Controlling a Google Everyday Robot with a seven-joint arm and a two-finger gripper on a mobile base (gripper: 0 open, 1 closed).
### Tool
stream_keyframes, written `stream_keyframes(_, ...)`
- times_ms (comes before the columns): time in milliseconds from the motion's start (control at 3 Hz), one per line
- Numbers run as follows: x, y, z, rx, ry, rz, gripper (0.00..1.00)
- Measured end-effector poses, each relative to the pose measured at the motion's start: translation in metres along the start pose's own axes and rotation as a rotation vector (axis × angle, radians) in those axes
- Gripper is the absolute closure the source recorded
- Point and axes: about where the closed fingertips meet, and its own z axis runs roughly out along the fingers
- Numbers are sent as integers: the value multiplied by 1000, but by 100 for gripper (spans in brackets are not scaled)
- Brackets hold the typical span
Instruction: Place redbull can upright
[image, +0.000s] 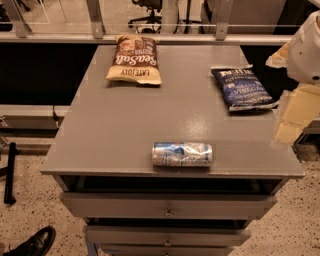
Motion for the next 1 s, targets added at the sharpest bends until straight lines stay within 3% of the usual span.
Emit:
stream_keyframes(333,-1,0,0,2,-1,0,0)
stream_keyframes(667,-31,11,16,-8,-25,-31,0)
stream_keyframes(1000,-80,36,41,-16,-54,-84,0)
